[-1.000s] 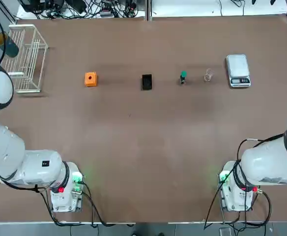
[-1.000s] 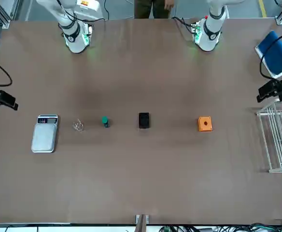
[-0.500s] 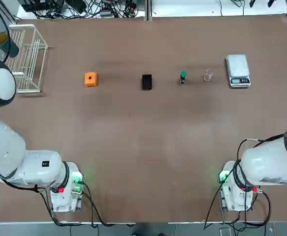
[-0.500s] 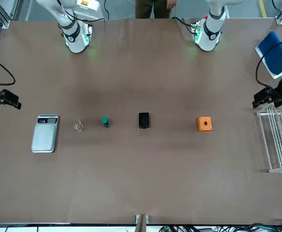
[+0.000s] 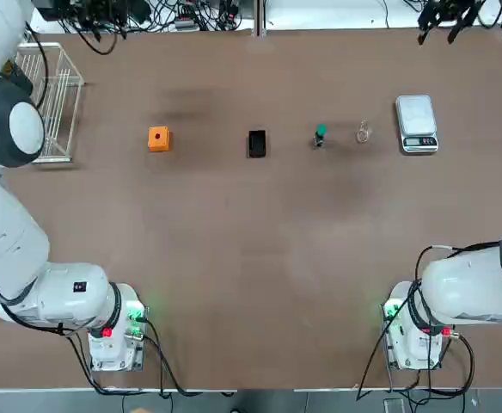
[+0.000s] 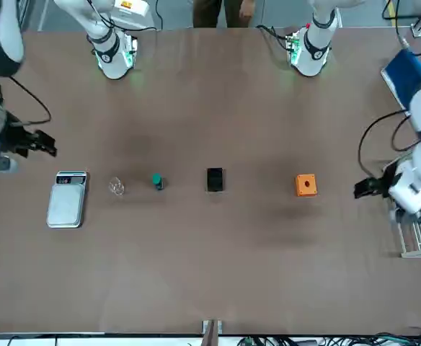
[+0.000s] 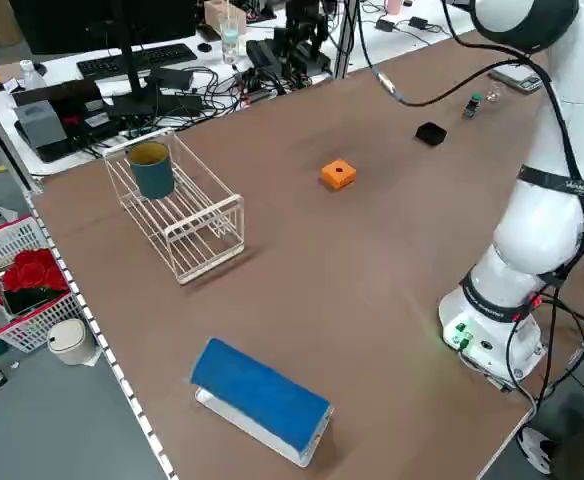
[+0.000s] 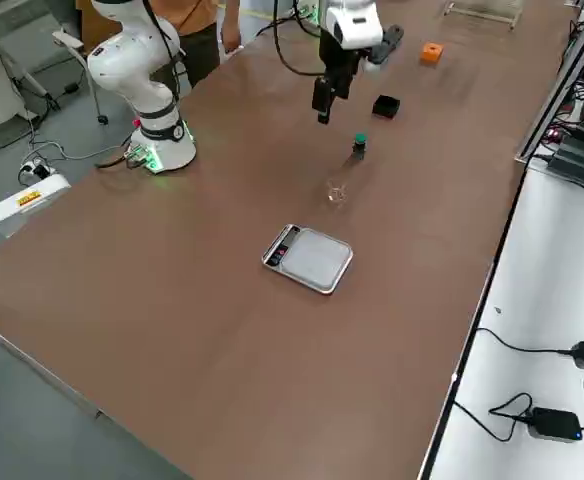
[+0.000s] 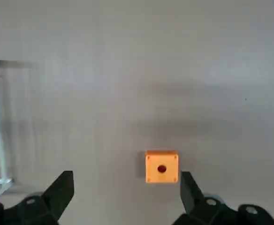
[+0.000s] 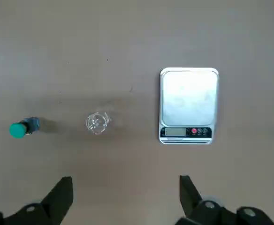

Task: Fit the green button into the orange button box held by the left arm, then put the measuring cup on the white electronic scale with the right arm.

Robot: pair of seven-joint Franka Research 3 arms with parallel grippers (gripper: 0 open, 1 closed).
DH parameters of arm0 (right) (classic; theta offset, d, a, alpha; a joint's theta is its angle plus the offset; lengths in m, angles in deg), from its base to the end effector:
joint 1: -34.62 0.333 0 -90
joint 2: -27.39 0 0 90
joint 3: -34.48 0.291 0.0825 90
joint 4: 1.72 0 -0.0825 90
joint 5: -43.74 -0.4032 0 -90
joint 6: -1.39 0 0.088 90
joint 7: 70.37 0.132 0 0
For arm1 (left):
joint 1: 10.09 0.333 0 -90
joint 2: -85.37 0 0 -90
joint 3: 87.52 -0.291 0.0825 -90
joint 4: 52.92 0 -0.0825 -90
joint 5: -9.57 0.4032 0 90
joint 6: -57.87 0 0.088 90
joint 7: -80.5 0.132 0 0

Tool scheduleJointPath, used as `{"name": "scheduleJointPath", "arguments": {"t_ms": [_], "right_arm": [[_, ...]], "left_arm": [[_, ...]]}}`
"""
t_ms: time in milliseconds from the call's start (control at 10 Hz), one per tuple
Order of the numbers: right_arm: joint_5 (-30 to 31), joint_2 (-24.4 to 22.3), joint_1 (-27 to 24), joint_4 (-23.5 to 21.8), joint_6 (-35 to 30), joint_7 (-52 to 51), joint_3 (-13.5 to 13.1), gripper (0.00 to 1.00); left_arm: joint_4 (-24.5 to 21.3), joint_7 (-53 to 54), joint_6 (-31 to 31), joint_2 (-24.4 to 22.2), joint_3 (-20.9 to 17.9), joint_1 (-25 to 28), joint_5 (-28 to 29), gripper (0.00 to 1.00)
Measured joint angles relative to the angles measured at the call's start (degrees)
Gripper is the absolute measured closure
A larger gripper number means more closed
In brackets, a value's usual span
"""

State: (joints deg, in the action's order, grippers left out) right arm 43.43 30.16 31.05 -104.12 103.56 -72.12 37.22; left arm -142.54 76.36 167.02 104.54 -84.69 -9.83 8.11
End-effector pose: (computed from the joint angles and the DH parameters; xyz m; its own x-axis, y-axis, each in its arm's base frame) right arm 0.5881 -0.0082 0.4574 0.9985 0.0150 -0.0520 0.0145 -0.9999 -0.0091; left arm 0.6699 -0.0296 0.3979 0.9993 0.0385 0.0035 0.0384 -0.9984 0.0407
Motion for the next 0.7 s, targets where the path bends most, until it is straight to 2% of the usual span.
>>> {"name": "scheduleJointPath", "arguments": {"t_ms": [200,300,700], "right_arm": [[-0.13,0.41,0.34,-6.86,6.85,3.75,2.26,0.0],[-0.16,1.15,0.86,-8.38,8.8,5.4,3.34,0.0],[-1.55,6.87,5.37,-9.11,14.59,11.85,3.87,0.0]], "left_arm": [[-5.75,-3.7,7.91,0.04,0.04,-1.24,0.01,0.0],[-9.22,-4.03,12.55,-0.02,0.04,-1.71,0.25,0.0],[-22.77,-5.43,28.19,0.02,0.5,-3.37,1.0,0.0]]}}
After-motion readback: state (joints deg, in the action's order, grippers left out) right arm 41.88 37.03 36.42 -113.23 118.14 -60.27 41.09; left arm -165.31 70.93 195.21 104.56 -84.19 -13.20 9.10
